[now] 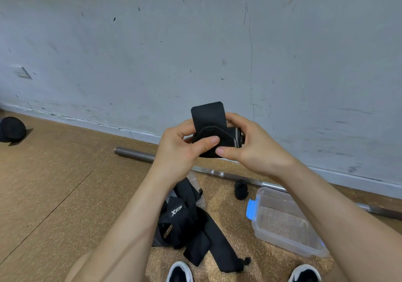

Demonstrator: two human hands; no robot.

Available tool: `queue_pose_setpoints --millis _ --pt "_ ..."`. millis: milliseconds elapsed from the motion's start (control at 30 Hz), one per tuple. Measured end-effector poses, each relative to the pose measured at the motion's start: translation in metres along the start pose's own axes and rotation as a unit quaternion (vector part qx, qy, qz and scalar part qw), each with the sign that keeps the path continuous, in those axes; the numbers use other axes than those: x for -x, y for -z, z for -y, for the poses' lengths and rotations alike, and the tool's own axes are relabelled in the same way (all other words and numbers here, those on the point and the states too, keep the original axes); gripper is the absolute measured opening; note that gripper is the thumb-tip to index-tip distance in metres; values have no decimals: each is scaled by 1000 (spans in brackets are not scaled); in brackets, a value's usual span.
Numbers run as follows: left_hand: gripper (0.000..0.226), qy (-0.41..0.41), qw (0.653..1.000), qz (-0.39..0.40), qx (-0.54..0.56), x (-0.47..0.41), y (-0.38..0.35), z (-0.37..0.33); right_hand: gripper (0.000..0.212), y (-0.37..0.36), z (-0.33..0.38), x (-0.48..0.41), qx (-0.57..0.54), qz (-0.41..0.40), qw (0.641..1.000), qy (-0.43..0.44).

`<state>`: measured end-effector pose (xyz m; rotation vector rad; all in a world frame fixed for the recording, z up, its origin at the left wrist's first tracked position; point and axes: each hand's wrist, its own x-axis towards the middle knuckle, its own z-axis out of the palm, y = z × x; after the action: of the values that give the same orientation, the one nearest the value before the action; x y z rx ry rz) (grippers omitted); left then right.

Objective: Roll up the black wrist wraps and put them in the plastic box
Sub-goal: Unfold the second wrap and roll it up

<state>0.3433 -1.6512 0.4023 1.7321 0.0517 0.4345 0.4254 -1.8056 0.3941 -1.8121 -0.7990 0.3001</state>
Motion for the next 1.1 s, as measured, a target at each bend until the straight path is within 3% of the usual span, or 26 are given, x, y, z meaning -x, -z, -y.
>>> queue_pose_setpoints --millis 233,500,667,800,933,1033,1100 --pt "17 13 999 41 -1 0 8 3 82 1 2 0 57 23 998 -8" --pt "16 27 999 29 21 0 11 6 49 -9 11 4 104 34 993 35" --pt "7 71 994 -42 75 -1 11 1 57 -20 13 8 116 -5 992 59" --pt "17 35 995 -83 46 -1 10 -5 68 -20 14 5 54 -26 998 -6" --pt "31 -39 996 -79 -13 2 7 -10 50 -14 18 8 -164 68 977 -116" --pt "35 -44 997 -63 -16 2 9 -10 51 -10 16 8 -268 91 950 -130" --pt "30 -35 997 -65 -3 2 11 -8 49 -11 12 4 -277 59 953 -111"
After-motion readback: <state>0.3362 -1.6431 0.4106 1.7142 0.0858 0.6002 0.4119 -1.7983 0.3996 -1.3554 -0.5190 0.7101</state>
